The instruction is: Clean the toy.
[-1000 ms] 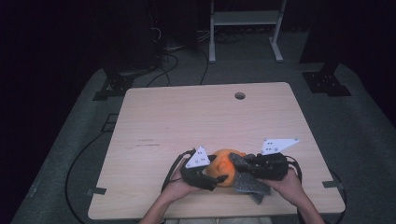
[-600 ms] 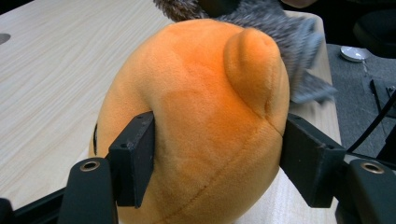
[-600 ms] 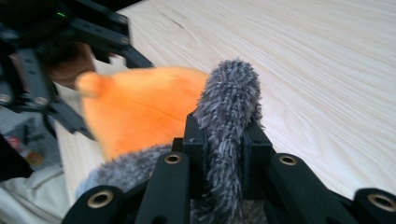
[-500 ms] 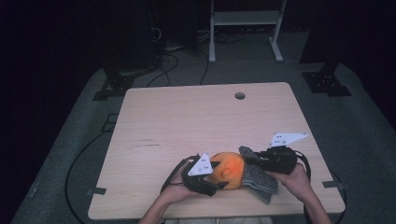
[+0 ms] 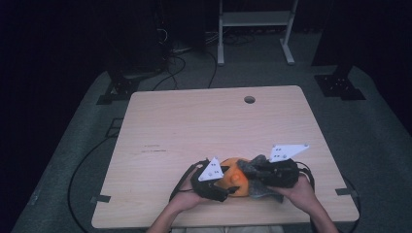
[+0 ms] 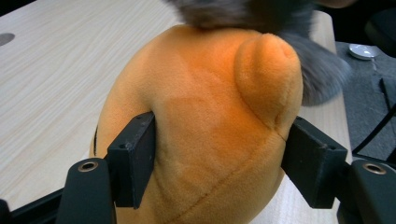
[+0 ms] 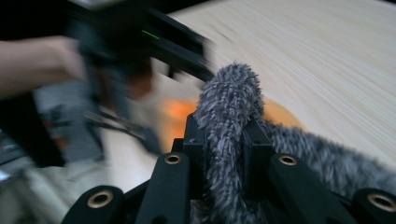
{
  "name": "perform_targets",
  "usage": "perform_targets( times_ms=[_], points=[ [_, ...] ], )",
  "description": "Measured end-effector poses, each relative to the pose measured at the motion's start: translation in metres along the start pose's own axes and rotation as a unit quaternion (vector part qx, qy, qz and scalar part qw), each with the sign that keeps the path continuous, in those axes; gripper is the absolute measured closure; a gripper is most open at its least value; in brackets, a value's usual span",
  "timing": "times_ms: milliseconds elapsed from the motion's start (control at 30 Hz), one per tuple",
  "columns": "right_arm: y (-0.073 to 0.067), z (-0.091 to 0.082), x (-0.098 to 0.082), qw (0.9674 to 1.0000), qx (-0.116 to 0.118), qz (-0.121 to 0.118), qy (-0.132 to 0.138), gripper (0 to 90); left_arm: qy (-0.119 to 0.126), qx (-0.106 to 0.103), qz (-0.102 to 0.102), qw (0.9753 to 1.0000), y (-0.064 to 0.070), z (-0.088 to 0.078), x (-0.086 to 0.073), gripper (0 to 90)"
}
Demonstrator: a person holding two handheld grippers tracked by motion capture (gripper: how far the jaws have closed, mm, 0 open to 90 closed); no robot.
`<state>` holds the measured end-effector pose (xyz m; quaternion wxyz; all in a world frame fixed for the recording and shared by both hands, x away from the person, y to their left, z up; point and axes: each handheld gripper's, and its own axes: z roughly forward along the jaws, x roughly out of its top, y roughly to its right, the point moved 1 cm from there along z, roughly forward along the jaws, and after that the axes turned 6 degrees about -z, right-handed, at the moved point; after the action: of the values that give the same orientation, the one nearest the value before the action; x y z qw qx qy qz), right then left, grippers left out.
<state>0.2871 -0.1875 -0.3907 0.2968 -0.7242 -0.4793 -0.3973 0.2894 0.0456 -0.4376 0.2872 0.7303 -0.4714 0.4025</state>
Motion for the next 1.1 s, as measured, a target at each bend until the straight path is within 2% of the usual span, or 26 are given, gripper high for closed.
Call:
perform_targets(
  times_ms=[67, 133, 167, 267, 333, 400, 467, 500, 567, 600, 667, 700, 767, 800, 833, 867, 967, 1033, 1100],
  points=[
    [-0.009, 0.003, 0.008, 0.9995, 0.025, -0.016, 0.010, 75.4, 0.003, 0.004, -0.005, 1.0000, 0.000, 0.000, 0.000, 31.8],
    [-0.011, 0.005, 0.010, 0.9996, 0.003, -0.030, -0.004, 75.4, 0.005, 0.005, -0.005, 1.0000, -0.001, -0.002, 0.000, 33.2],
    [-0.006, 0.003, 0.008, 0.9997, -0.004, -0.023, -0.002, 75.5, 0.007, 0.007, -0.009, 0.9999, -0.002, -0.004, 0.000, 34.0],
    [0.012, -0.005, -0.005, 0.9993, -0.033, 0.017, -0.004, 75.7, 0.013, 0.012, -0.020, 0.9997, -0.003, -0.005, 0.002, 35.3],
    [0.014, -0.010, -0.008, 0.9991, -0.033, 0.026, 0.000, 76.4, 0.014, 0.018, -0.023, 0.9995, -0.002, -0.001, 0.004, 35.3],
    [0.007, -0.010, -0.002, 0.9998, -0.014, 0.011, 0.011, 76.5, 0.015, 0.028, -0.026, 0.9992, 0.002, 0.005, 0.008, 34.6],
    [-0.006, -0.006, 0.008, 0.9995, 0.016, -0.014, 0.024, 76.4, 0.009, 0.038, -0.015, 0.9991, 0.007, 0.008, 0.012, 34.3],
    [-0.012, -0.004, 0.013, 0.9990, 0.022, -0.031, 0.022, 76.4, 0.006, 0.041, -0.009, 0.9991, 0.008, 0.009, 0.013, 34.2],
    [-0.016, 0.001, 0.016, 0.9989, 0.000, -0.048, -0.003, 76.4, 0.010, 0.038, -0.012, 0.9992, 0.009, 0.008, 0.012, 32.4],
    [-0.014, 0.001, 0.014, 0.9990, -0.002, -0.044, -0.005, 76.5, 0.014, 0.033, -0.013, 0.9993, 0.008, 0.007, 0.011, 30.8],
    [-0.004, -0.001, 0.007, 0.9999, 0.002, -0.012, 0.003, 76.5, 0.016, 0.018, -0.016, 0.9996, 0.002, 0.004, 0.010, 23.7],
    [-0.002, -0.003, 0.004, 1.0000, 0.002, -0.007, 0.004, 76.5, 0.009, 0.011, -0.024, 0.9996, -0.001, 0.003, 0.011, 19.6],
    [0.000, -0.005, 0.003, 1.0000, 0.003, -0.004, 0.006, 76.4, 0.000, 0.015, -0.039, 0.9991, -0.008, 0.003, 0.011, 11.3],
    [0.000, -0.005, 0.003, 0.9999, 0.008, -0.003, 0.009, 76.3, -0.006, 0.010, -0.046, 0.9989, -0.010, 0.006, 0.010, 9.0],
    [0.000, -0.003, 0.004, 0.9998, 0.014, -0.003, 0.010, 76.3, -0.013, 0.004, -0.042, 0.9990, -0.011, 0.009, 0.009, 8.8],
    [-0.001, -0.001, 0.004, 0.9998, 0.017, -0.006, 0.009, 76.2, -0.014, 0.005, -0.032, 0.9994, -0.011, 0.012, 0.007, 9.6],
    [0.000, -0.002, 0.005, 0.9999, 0.002, -0.008, 0.010, 76.1, 0.006, 0.016, -0.023, 0.9996, -0.010, 0.006, 0.005, 30.3],
    [0.003, -0.006, 0.004, 0.9998, -0.006, 0.000, 0.021, 76.1, 0.024, 0.031, -0.028, 0.9988, -0.010, 0.000, 0.007, 39.7],
    [0.008, -0.010, 0.001, 0.9995, -0.021, 0.009, 0.023, 76.0, 0.027, 0.051, -0.036, 0.9977, -0.014, -0.007, 0.009, 42.2]
  ],
)
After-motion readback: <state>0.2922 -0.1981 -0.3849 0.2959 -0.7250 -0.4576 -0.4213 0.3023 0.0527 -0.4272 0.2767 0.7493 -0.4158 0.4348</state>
